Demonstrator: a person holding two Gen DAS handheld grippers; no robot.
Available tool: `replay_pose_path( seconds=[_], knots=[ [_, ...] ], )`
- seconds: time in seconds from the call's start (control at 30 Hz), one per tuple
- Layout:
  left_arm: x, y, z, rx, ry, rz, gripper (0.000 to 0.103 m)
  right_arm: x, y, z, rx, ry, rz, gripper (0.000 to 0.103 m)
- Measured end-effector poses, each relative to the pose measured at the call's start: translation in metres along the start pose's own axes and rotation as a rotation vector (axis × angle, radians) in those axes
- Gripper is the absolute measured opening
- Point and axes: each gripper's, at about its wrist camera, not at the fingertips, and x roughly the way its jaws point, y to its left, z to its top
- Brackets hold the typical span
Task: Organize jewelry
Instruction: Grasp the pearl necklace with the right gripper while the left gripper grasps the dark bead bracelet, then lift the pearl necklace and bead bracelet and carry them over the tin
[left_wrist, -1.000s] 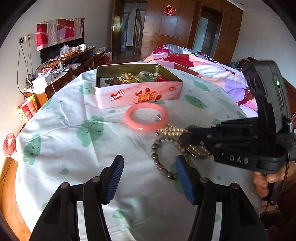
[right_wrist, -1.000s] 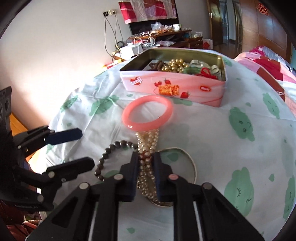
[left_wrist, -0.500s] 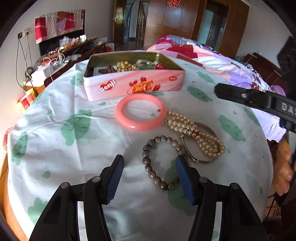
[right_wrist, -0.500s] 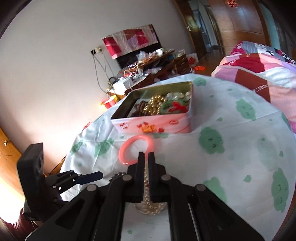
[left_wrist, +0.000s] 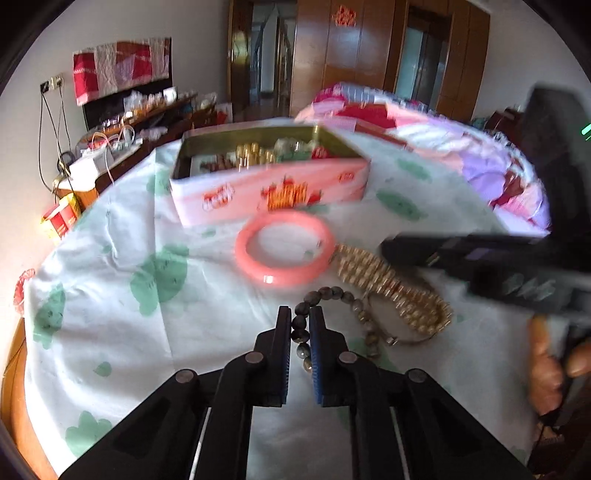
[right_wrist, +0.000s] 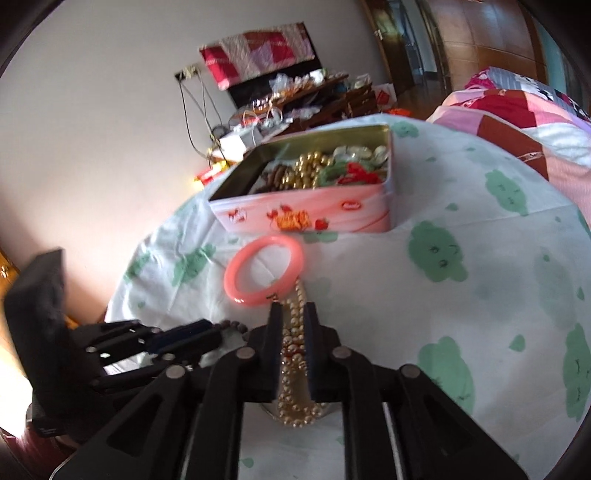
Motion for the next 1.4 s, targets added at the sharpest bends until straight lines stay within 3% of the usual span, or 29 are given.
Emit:
replay_pose_path(
  seconds=[0.07,0.13,0.17,0.27,0.33,0.37,0.53,0.57,0.6,0.77,0.8,0.97,1.4],
  knots=[
    [-0.010,0.003,0.005,-0.013,-0.049,-0.012,0.009,0.007,0.003,0.000,-0.015,0.016,-0.005,0.025],
    [-0.020,0.008,0.009,-0.036,-0.088,-0.012,0.009,0.012,0.004,0.001,-0.026,0.030,-0.009,0.042],
    [-0.022,0.010,0.012,-0.044,-0.099,-0.009,0.009,0.014,0.006,0.002,-0.034,0.028,-0.021,0.056],
    [-0.029,0.020,0.015,-0.071,-0.123,-0.001,0.009,0.019,0.013,0.004,-0.088,0.023,-0.053,0.059],
    [-0.031,0.024,0.017,-0.082,-0.134,0.011,0.009,0.028,0.016,0.006,-0.120,0.063,-0.085,0.054],
    [-0.032,0.026,0.017,-0.085,-0.138,0.016,0.009,0.033,0.017,0.006,-0.133,0.087,-0.103,0.045],
    [-0.030,0.031,0.020,-0.102,-0.139,0.011,0.009,0.037,0.019,0.004,-0.177,0.110,-0.125,0.036],
    [-0.030,0.031,0.020,-0.101,-0.139,0.011,0.009,0.036,0.019,0.003,-0.190,0.110,-0.137,0.023],
    [-0.030,0.029,0.019,-0.098,-0.138,0.012,0.009,0.035,0.018,0.002,-0.189,0.104,-0.145,0.018],
    [-0.030,0.030,0.018,-0.105,-0.139,0.006,0.009,0.017,0.005,0.005,-0.096,0.049,-0.087,0.015],
    [-0.030,0.030,0.018,-0.107,-0.139,0.004,0.009,0.011,0.001,0.007,-0.065,0.033,-0.061,0.009],
    [-0.029,0.031,0.020,-0.117,-0.146,-0.009,0.009,-0.022,-0.011,0.020,0.030,-0.066,0.014,0.009],
    [-0.032,0.036,0.045,-0.131,-0.213,-0.033,0.009,-0.061,-0.004,0.065,0.064,-0.238,0.056,0.009]
  ],
)
